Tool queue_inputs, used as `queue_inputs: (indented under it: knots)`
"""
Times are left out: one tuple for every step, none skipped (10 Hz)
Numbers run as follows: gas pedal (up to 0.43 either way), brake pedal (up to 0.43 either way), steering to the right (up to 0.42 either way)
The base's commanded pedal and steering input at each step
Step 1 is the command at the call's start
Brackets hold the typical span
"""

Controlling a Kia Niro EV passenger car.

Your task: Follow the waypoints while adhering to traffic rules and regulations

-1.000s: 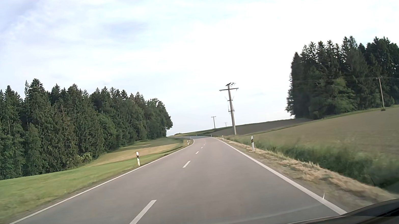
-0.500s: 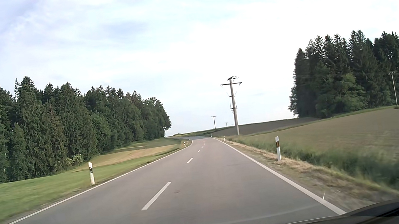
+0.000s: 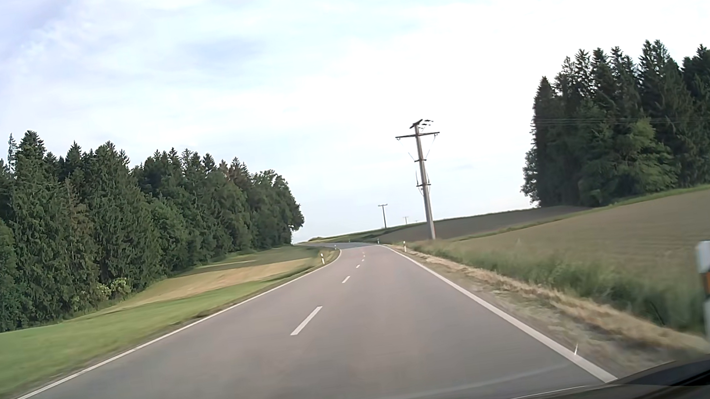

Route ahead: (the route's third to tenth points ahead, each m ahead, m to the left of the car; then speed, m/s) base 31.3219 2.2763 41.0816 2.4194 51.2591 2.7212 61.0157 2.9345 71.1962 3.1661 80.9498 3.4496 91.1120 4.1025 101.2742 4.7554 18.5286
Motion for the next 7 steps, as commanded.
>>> queue_inputs:
  knots:
    - [0.350, 0.000, -0.002]
    - [0.350, 0.000, -0.002]
    - [0.350, 0.000, -0.002]
    - [0.350, 0.000, -0.002]
    - [0.350, 0.000, -0.001]
    - [0.350, 0.000, -0.001]
    - [0.350, 0.000, -0.001]
